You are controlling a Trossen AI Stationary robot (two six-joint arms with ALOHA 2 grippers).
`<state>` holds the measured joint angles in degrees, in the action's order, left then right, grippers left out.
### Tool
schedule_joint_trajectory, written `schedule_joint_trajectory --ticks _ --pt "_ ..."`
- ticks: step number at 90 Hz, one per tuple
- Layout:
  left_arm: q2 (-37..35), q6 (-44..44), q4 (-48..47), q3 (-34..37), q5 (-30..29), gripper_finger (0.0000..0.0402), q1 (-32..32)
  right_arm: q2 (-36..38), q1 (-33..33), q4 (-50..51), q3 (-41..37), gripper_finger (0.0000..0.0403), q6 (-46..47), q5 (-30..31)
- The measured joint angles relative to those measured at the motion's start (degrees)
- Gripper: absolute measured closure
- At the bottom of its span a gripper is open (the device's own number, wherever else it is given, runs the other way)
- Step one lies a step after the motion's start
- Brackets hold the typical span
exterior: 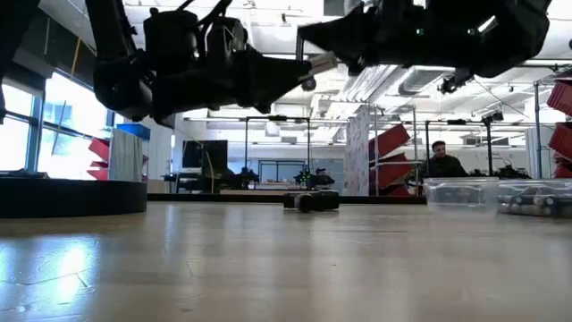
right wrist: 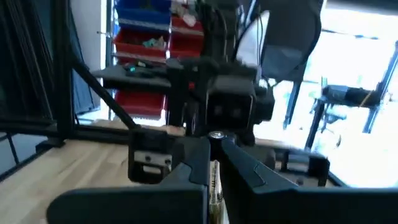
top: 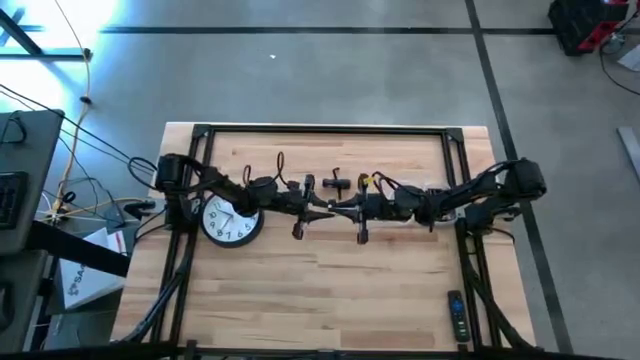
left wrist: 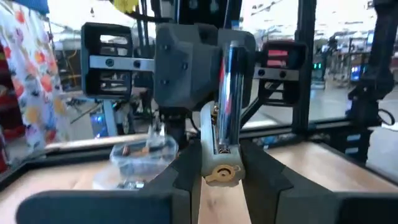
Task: Insert battery
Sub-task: Insert the silver battery into the white battery case
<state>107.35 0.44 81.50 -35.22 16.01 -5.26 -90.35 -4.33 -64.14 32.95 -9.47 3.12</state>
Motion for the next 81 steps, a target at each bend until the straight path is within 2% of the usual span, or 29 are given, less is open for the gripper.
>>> schedule_joint_trajectory --ticks 12,36,81 --pt "0.0 -1.7 1.1 0.0 0.5 0.0339 -0.4 1.3 -1.5 0.1 0.0 0.0402 -2.6 0.4" --pt "0.0 -3.4 3.4 0.0 2.4 0.0339 -0.7 6.2 -3.7 5.6 0.0 0.0402 -6.0 6.2" --pt "0.0 -3.3 4.3 0.0 2.8 0.0339 -0.7 5.5 -3.2 6.2 0.0 0.0403 -4.5 7.3"
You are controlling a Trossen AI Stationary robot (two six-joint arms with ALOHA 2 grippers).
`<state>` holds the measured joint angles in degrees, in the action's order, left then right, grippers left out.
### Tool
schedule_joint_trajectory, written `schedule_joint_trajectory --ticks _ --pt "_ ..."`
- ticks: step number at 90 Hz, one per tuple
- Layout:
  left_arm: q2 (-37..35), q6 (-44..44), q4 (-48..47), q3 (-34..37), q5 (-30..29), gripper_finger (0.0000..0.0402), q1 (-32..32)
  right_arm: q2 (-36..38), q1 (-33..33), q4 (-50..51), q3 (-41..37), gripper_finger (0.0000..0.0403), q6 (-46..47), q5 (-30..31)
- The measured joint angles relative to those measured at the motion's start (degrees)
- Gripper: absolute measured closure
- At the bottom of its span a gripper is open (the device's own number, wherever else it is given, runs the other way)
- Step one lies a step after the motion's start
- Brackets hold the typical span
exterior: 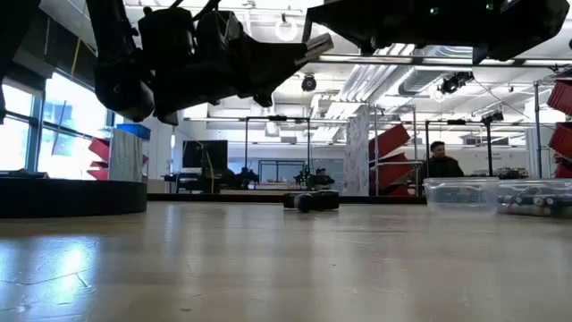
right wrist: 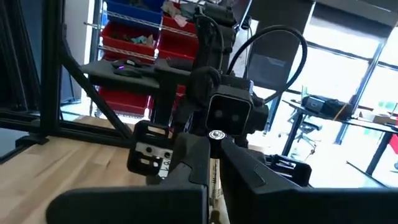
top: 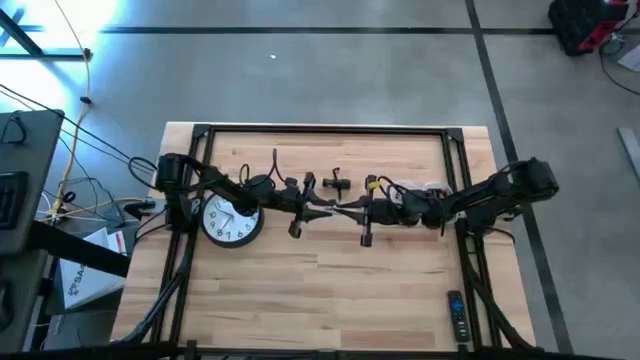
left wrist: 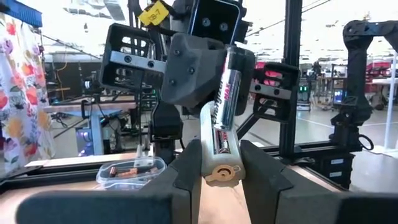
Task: Insert battery
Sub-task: Insert the silver battery into the white battery case
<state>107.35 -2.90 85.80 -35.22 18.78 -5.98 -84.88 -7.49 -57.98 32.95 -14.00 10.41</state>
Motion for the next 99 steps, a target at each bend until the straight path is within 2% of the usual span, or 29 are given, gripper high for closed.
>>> schedule_joint_trajectory --ticks 56,99 --pt "0.0 -1.5 -0.4 0.0 0.3 0.0339 -1.4 0.0 0.0 2.9 0.0 0.0403 1.9 0.8" --pt "0.0 -0.3 -3.3 0.0 1.8 0.0339 -2.7 0.3 0.0 4.8 0.0 0.0403 5.1 4.8"
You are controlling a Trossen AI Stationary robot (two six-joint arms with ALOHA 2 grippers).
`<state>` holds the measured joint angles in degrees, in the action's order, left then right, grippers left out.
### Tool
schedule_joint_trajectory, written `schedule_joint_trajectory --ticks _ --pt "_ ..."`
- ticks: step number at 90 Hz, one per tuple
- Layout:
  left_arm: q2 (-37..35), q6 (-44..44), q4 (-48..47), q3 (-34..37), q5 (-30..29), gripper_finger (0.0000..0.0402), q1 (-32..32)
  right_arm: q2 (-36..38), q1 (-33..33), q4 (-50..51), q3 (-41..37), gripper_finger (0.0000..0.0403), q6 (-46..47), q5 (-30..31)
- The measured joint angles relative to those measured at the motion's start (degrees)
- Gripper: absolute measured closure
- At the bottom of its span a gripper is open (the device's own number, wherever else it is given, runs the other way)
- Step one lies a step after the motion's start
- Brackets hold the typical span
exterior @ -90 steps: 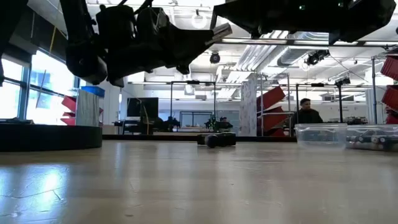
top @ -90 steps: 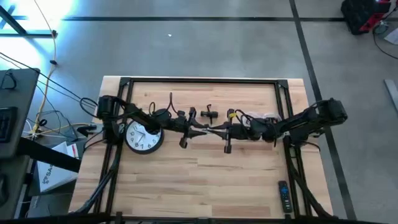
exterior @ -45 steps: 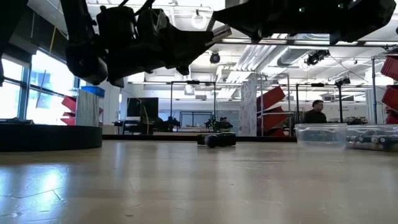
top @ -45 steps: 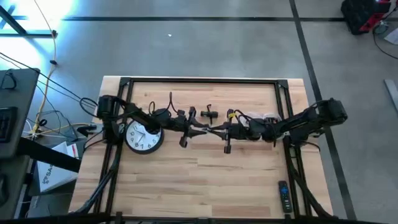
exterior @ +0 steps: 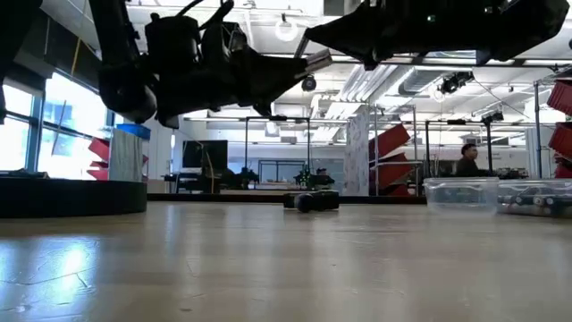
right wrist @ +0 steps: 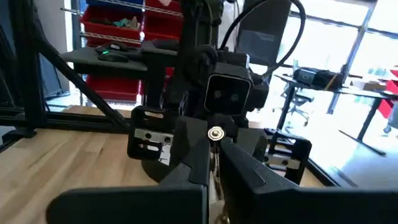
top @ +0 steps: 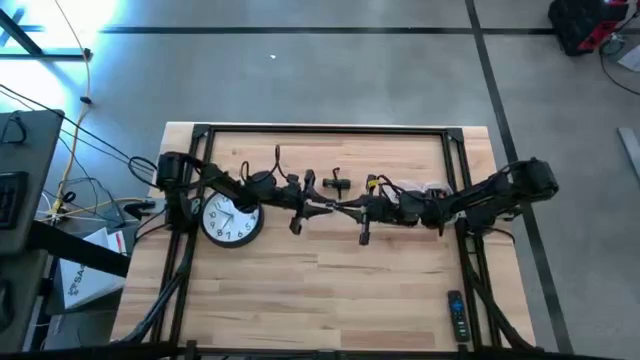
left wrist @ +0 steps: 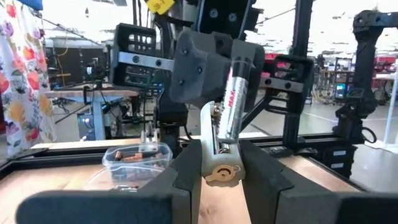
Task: Insert battery
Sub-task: Insert the silver battery into the white battery case
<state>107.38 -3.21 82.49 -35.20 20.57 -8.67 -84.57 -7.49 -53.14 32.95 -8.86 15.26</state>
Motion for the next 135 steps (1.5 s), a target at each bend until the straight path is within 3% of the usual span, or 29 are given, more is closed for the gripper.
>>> schedule_joint_trajectory --ticks 92,135 --pt "0.0 1.5 -1.2 0.0 0.3 0.0339 -0.4 3.4 0.1 10.4 0.0 0.0403 8.9 0.8" --pt "0.0 1.3 -0.7 0.0 1.0 0.0339 -0.4 4.5 0.1 11.5 0.0 0.0402 8.5 -2.3"
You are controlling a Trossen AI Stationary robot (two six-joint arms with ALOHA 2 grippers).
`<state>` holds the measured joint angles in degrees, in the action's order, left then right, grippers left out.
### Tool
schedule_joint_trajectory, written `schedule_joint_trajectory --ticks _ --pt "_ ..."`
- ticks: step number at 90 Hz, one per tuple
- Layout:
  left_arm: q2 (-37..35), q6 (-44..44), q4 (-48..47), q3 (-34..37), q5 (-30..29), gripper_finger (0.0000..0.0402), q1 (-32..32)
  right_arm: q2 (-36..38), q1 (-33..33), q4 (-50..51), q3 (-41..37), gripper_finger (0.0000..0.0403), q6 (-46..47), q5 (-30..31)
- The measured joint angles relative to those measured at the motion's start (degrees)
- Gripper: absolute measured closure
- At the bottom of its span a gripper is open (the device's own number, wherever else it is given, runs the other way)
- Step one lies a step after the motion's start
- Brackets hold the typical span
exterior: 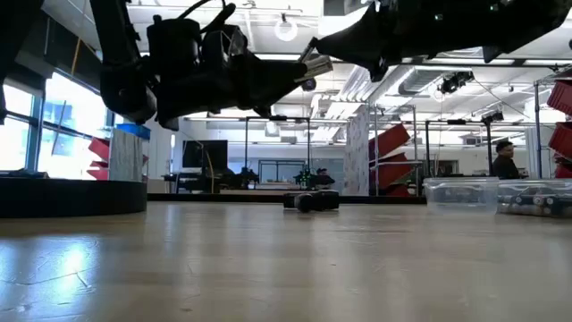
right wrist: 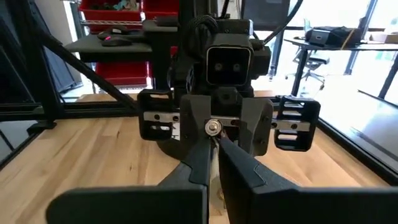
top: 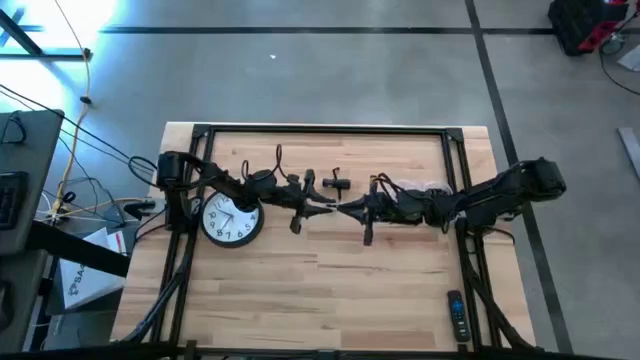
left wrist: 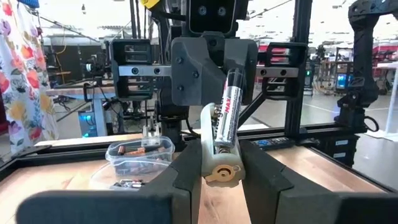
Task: Insert battery
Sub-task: Insert the silver battery into the white battery case
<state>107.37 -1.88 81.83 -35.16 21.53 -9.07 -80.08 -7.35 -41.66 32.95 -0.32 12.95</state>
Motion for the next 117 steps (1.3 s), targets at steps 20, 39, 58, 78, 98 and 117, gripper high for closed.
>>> schedule_joint_trajectory --ticks 20,39,58,78,98,117 --pt "0.0 -0.5 0.5 0.0 0.0 0.0339 0.0 2.5 0.0 3.3 0.0 0.0402 0.5 -0.1" --pt "0.0 -0.5 0.9 0.0 0.3 0.0339 0.0 2.6 0.0 3.6 0.0 0.0389 1.9 0.5" --pt "0.0 -0.7 0.8 0.0 0.4 0.0339 0.0 2.6 0.0 3.7 0.0 0.0343 3.1 2.8" --pt "0.0 -0.7 0.8 0.0 0.5 0.0339 0.0 2.6 0.0 3.8 0.0 0.0329 3.1 4.5" --pt "0.0 -0.6 0.3 0.0 0.5 0.0339 -0.4 2.6 0.0 3.8 0.0 0.0329 3.2 4.5" --pt "-0.2 -0.7 -1.5 1.5 0.4 0.0339 -3.8 2.2 -0.7 7.2 0.0 0.0329 5.3 -1.2"
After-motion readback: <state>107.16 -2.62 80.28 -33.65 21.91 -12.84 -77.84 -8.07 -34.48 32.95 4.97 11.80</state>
